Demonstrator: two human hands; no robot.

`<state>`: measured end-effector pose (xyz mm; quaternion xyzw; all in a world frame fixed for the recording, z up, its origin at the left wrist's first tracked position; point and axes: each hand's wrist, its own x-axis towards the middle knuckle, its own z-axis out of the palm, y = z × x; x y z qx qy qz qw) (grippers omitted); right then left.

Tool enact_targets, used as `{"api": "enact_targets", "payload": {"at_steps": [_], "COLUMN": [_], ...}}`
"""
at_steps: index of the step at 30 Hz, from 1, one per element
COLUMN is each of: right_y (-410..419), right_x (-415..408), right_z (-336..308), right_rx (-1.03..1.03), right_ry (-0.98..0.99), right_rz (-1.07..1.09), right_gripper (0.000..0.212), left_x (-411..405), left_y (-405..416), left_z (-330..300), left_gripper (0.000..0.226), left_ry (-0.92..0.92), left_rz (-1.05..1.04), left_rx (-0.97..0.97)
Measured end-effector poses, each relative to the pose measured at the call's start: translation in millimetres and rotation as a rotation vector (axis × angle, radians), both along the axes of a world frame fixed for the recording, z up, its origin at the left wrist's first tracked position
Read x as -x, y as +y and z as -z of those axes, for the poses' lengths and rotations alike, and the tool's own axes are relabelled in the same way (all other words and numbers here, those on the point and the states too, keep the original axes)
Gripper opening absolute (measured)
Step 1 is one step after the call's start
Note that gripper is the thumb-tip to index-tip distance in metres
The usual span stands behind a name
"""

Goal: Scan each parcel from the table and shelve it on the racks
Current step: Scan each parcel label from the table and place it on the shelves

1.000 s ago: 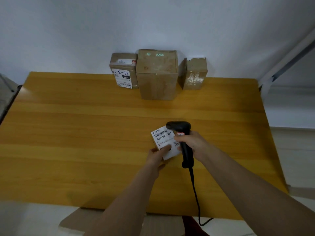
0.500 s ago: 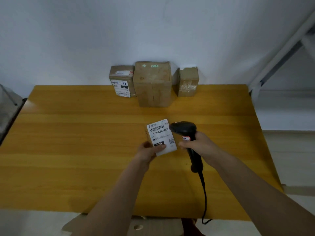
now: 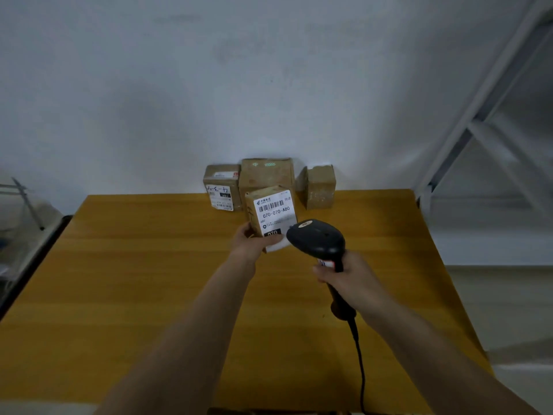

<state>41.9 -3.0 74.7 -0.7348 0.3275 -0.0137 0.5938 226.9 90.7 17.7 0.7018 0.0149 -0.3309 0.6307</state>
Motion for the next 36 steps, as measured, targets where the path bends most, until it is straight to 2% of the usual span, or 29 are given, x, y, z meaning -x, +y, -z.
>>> {"api": "enact_targets", "payload": {"at_steps": [6,15,23,29,36], "right_y": [4.5,11.0,14.3,12.8,5.8], "right_x": [-0.9,-3.5,-6.9,3.4,52.2], "right_z": [-21.2,-28.1,-19.4,-11.4,-12.2], "right_rx": [0.005,-0.028,-0.045,-0.045,-0.055], "right_ry": [-0.086,-0.099,-0.066,-0.042,-0.048], "right_rz": [0.013,0.051,0.111,0.227,0.348], "right_gripper": [0.018,0.016,0.016,0.012,0.009], "left_x": [2.0,-5.7,-12.5,-4.9,36.5], "left_y": [-3.0,-2.8,-13.1,-28.5,-47.3], "left_z": [-13.5,-15.8,7.1,22.8,21.0], "left_gripper": [0.064,0.065,0.062,0.064,0.069], "left_ry": [-0.069,-0.109,-0.101,-0.094,-0.036], "left_rz": [-0.013,0.03,0.109,0.146,0.346], "left_rx": [-0.008,0.004,-0.028,-0.066,-0.056]}}
